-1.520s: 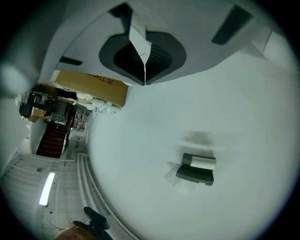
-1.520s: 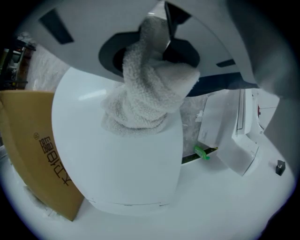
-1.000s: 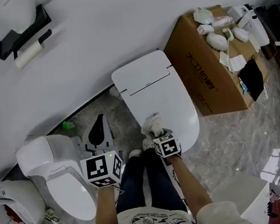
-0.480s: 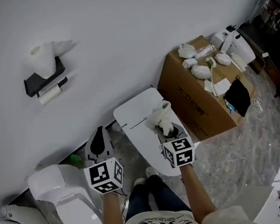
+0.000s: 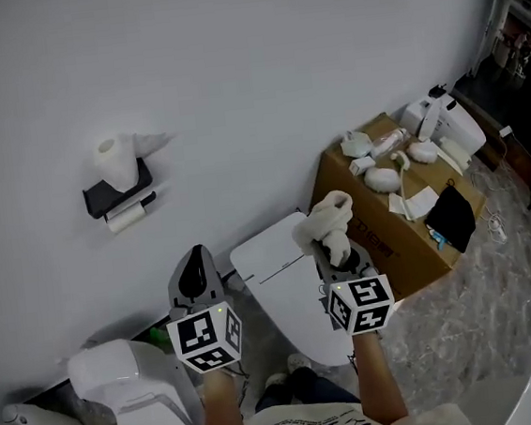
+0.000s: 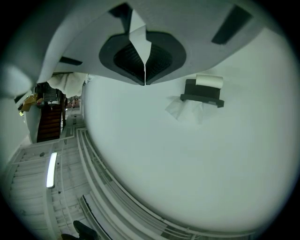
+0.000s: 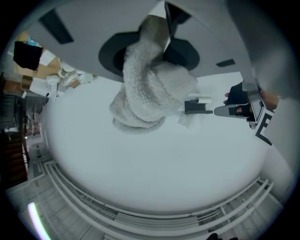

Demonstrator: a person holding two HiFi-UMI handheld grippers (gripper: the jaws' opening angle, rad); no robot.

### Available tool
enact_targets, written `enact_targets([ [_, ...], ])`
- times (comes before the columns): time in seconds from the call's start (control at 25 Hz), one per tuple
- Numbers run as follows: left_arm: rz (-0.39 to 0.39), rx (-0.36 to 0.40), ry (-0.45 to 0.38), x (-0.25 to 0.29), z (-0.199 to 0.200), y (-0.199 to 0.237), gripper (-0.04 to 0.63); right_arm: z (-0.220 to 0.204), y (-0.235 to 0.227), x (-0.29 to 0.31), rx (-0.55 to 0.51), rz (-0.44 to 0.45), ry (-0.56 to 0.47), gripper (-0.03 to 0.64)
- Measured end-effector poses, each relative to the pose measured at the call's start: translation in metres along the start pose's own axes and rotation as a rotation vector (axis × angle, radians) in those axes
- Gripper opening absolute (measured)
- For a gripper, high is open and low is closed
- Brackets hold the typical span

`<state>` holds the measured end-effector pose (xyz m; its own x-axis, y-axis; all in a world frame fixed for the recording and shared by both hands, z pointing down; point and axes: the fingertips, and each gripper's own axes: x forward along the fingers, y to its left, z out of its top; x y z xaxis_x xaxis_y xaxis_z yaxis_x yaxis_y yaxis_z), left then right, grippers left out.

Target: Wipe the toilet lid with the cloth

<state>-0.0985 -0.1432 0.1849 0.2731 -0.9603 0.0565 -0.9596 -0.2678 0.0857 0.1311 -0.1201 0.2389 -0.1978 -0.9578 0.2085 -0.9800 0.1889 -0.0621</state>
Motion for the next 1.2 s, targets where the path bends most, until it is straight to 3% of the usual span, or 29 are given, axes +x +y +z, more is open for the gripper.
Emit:
enact_targets([
  [0.24,-0.009,-0.011,-0.037,-0.006,0.018,-0.009,0.012,0.037,-0.002,-0.008,-0.011,-0.013,-0.087,0.100],
  [0.56,0.010,0.051,-0.050,-0.008,0.034,-0.014,0.012,0.062,0.001,-0.007,-0.026,0.000,-0.134,0.100],
  [1.2,0.017,0.072,-0.057,-0.006,0.039,-0.004,0.012,0.066,0.008,0.000,-0.017,0.008,-0.144,0.100],
])
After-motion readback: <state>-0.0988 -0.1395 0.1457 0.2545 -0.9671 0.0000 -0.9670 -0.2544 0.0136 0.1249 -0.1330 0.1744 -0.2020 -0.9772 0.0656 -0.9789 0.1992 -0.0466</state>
